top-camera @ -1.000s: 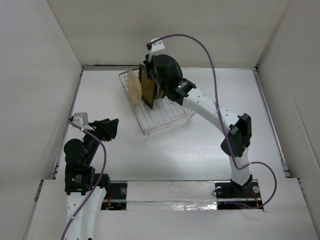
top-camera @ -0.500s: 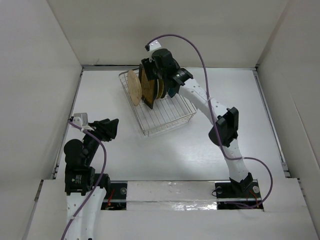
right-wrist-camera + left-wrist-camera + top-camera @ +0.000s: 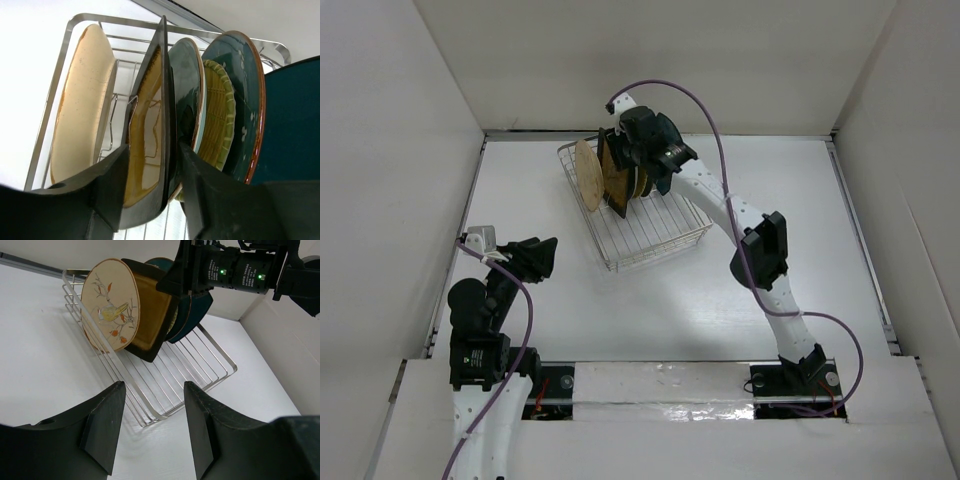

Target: Load the plates into the dish rack

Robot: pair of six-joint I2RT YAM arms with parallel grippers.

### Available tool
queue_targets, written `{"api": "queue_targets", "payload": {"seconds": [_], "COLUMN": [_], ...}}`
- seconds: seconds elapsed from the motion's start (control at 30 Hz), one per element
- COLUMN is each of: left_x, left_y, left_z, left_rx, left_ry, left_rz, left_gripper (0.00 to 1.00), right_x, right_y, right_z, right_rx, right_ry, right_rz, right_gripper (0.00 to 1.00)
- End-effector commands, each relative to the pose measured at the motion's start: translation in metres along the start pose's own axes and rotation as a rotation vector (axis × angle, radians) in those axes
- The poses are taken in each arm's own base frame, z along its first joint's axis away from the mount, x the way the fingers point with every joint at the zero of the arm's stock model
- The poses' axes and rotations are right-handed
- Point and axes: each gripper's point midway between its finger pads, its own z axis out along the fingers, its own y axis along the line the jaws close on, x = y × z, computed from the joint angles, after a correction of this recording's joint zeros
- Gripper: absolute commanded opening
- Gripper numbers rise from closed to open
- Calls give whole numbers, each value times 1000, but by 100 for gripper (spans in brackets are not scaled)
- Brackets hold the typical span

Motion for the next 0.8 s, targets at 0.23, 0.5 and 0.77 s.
{"api": "queue_targets", "payload": {"seconds": [0.23, 0.5, 0.77], "left_x": [-9, -8, -9], "left_y": [-7, -7, -7], "left_z": [2, 3, 2], "left_rx": [37, 35, 32], "left_ry": [-35, -32, -36], "left_rz": [18, 17, 18], "left_gripper": [47, 47, 47], "right_x": [-3, -17, -63], "right_y": [-10, -18, -20], "right_z": [15, 1, -49], "right_rx": [67, 150, 223], "right_ry": [-33, -147, -422], "right_rz": [1, 9, 108], "right_gripper": [29, 0, 0]}}
